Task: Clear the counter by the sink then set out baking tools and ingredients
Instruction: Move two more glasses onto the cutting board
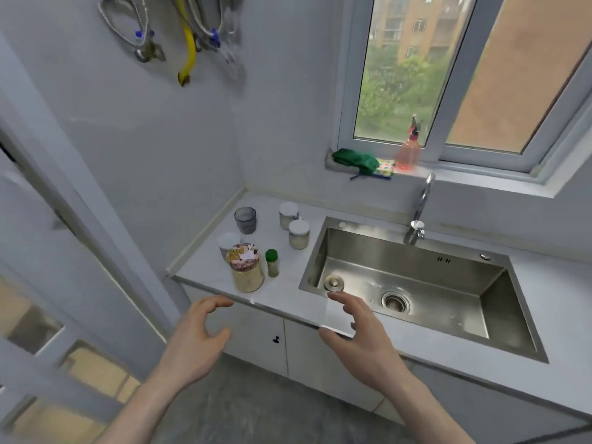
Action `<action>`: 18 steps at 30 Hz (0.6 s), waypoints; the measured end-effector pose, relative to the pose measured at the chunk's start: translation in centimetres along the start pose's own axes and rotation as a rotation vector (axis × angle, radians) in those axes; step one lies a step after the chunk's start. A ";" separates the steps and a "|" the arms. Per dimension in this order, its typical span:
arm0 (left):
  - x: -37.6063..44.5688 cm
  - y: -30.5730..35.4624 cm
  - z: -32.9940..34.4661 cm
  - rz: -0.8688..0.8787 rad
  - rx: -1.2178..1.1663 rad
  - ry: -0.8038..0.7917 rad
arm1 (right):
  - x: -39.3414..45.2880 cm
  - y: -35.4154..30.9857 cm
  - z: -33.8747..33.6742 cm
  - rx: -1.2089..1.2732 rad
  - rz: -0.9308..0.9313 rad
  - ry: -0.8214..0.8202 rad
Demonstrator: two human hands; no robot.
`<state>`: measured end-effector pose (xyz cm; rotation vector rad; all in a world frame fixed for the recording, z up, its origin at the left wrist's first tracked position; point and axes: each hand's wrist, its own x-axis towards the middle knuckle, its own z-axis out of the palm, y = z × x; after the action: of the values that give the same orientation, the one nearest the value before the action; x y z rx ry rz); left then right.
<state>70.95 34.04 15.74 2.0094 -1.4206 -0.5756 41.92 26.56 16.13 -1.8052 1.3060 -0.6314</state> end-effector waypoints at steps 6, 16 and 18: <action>9.5 -2.1 -2.9 -0.030 -0.016 0.018 | 6.6 -0.1 2.5 0.029 0.035 0.019; 25.0 -2.1 -2.2 -0.049 -0.032 0.013 | 22.2 1.4 2.7 0.028 0.102 0.018; 28.1 -2.3 -2.1 -0.062 -0.031 0.018 | 25.1 1.5 3.0 0.017 0.115 -0.004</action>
<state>83.19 8.52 15.55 2.0351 -1.3347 -0.6012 52.01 3.72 11.82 -1.7026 1.3870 -0.5742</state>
